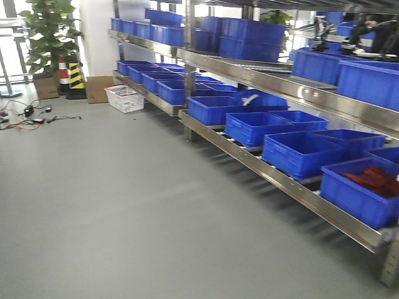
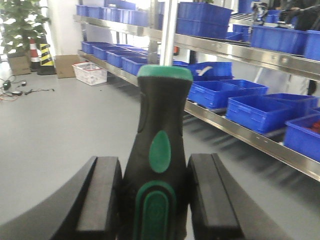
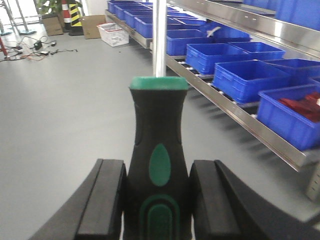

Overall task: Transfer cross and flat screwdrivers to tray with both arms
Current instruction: 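Hold both screwdrivers while driving to the shelf with the grey tray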

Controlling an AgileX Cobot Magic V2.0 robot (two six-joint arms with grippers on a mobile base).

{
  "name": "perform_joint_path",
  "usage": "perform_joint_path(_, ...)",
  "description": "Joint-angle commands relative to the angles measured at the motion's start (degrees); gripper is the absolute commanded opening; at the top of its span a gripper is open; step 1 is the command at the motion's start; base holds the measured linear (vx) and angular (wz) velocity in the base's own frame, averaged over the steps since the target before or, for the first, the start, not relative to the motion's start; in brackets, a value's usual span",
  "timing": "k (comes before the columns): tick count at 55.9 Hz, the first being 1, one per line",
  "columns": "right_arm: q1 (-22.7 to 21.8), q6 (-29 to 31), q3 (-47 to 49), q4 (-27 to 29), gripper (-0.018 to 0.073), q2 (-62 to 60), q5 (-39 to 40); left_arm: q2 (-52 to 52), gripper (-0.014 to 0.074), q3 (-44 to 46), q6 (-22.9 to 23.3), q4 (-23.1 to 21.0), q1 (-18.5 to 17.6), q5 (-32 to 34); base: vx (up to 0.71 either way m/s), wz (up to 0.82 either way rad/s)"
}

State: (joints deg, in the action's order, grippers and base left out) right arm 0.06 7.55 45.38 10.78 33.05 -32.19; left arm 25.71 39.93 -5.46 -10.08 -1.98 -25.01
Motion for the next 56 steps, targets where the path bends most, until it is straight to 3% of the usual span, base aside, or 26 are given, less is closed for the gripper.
perform_joint_path(1, -0.14, 0.15, 1.75, 0.32, 0.0, 0.23, 5.36, 0.24, -0.0003, 1.56, 0.18, -0.72, 0.16, 5.68, 0.59, 0.3)
perform_joint_path(36, -0.14, 0.15, 1.75, 0.32, 0.0, 0.23, 5.42, 0.24, -0.0003, 1.56, 0.18, -0.72, 0.16, 5.68, 0.66, 0.28)
perform_joint_path(56, -0.14, 0.15, 1.75, 0.32, 0.0, 0.23, 5.48, 0.24, -0.0003, 1.56, 0.18, -0.72, 0.16, 5.68, 0.72, 0.05)
